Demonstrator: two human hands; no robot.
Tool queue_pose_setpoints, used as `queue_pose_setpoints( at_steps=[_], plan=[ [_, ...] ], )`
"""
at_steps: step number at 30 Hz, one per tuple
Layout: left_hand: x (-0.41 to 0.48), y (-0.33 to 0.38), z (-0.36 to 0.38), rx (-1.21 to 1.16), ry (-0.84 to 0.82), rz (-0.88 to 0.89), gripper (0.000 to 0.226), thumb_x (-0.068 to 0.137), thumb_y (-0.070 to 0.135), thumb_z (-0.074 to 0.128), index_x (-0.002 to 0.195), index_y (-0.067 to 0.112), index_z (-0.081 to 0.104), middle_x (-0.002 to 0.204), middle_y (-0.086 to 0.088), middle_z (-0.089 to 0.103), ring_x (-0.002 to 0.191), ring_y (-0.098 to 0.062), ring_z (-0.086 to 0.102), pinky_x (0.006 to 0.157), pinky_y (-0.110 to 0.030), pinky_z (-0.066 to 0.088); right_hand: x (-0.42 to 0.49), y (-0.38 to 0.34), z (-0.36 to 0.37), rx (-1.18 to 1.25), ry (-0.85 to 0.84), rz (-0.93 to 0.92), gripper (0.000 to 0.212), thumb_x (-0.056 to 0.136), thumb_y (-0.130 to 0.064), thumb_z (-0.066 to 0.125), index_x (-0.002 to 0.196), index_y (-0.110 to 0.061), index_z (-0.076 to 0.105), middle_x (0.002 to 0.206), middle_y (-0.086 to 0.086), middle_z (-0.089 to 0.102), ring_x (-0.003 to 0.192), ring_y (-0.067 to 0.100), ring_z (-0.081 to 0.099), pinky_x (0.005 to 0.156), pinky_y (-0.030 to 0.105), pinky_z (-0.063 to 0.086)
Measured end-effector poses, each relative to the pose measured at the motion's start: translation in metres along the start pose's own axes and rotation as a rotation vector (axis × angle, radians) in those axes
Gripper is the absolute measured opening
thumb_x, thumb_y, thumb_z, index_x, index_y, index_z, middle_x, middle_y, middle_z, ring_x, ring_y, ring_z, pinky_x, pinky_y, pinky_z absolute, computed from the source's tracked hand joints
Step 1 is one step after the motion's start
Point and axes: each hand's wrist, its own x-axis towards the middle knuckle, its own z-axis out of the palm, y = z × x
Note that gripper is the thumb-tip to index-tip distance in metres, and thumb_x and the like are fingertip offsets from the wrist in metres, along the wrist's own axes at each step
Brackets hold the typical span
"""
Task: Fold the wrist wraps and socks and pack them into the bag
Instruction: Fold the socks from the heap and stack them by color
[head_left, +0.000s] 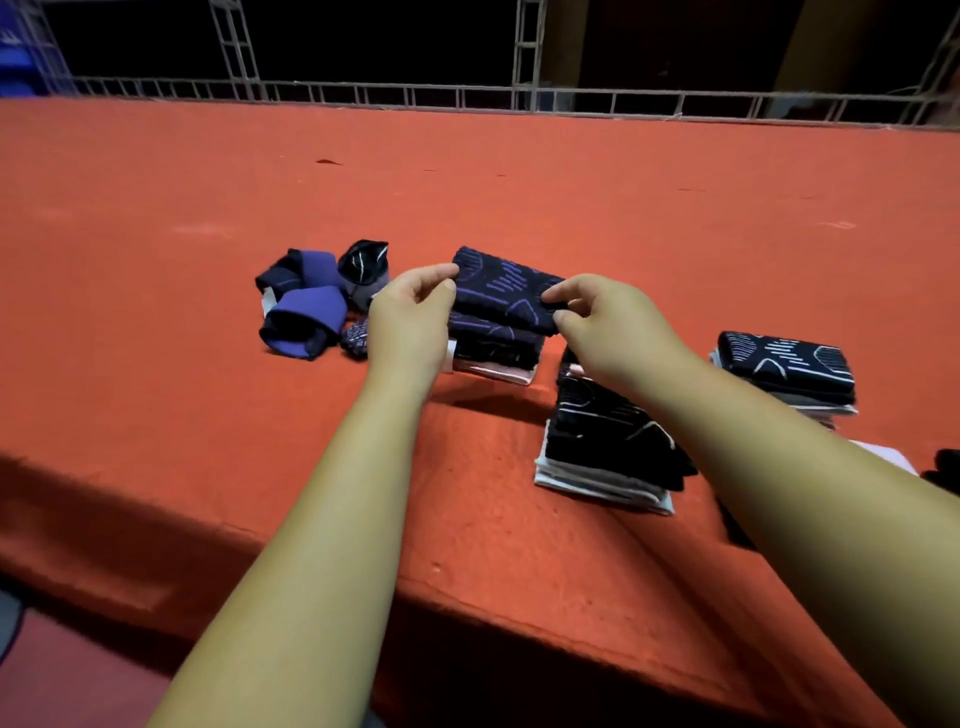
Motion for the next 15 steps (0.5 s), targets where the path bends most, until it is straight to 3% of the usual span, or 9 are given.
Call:
queue_pose_setpoints(
  at_steps=[4,6,9,11,13,15],
  plan=[
    [0.020,-0.016,0.005,0.033,-0.080,-0.005,0.045,0.090,0.006,0.058,0.118,0.037,0.076,0.119,0.012,0.077,0.111,-0.004,0.071,0.105,-0.036,0.057,0.037,-0.001,0.016,-0.037,-0.028,0.053,0.032,0.099,-0.018,0.057,0.127,-0.023,0.073,0.107,-0.001,0.073,0.096,0.025,0.070,0.080,0.028,0.047],
    [0.026,-0.024,0.008,0.046,-0.091,-0.002,0.048,0.094,-0.001,0.055,0.126,0.028,0.074,0.119,0.015,0.074,0.105,0.007,0.068,0.093,-0.018,0.056,0.048,0.000,0.023,-0.055,-0.046,0.063,0.031,0.098,-0.016,0.057,0.124,-0.022,0.074,0.103,0.000,0.072,0.096,0.027,0.071,0.079,0.029,0.049],
    [0.032,-0.037,0.010,0.099,-0.061,0.018,0.044,0.095,-0.004,0.052,0.128,0.018,0.074,0.116,0.020,0.068,0.096,0.021,0.061,0.082,-0.001,0.045,0.058,0.003,0.035,-0.112,-0.055,0.074,0.035,0.100,-0.016,0.056,0.130,-0.022,0.073,0.123,0.004,0.074,0.101,0.026,0.069,0.080,0.025,0.043],
    [0.034,-0.045,0.012,0.146,-0.057,0.022,0.044,0.098,-0.001,0.051,0.131,0.018,0.073,0.118,0.019,0.068,0.093,0.024,0.059,0.088,-0.005,0.049,0.060,0.004,0.041,-0.185,-0.076,0.062,0.038,0.100,-0.018,0.055,0.135,-0.021,0.071,0.135,0.005,0.071,0.119,0.027,0.066,0.087,0.026,0.045],
    [0.036,-0.052,0.013,0.193,-0.076,0.002,0.045,0.098,0.002,0.051,0.133,0.021,0.072,0.121,0.012,0.072,0.088,0.018,0.064,0.086,-0.010,0.053,0.060,0.006,0.047,-0.258,-0.119,0.045,0.038,0.100,-0.020,0.054,0.134,-0.022,0.071,0.133,0.007,0.072,0.122,0.030,0.064,0.093,0.032,0.051],
    [0.037,-0.059,0.013,0.232,-0.097,-0.031,0.048,0.095,0.007,0.052,0.134,0.025,0.072,0.125,0.006,0.074,0.102,-0.003,0.073,0.096,-0.030,0.059,0.061,0.008,0.050,-0.315,-0.148,0.030,0.035,0.099,-0.024,0.054,0.126,-0.022,0.075,0.124,0.010,0.075,0.114,0.033,0.066,0.093,0.037,0.056]
  ],
)
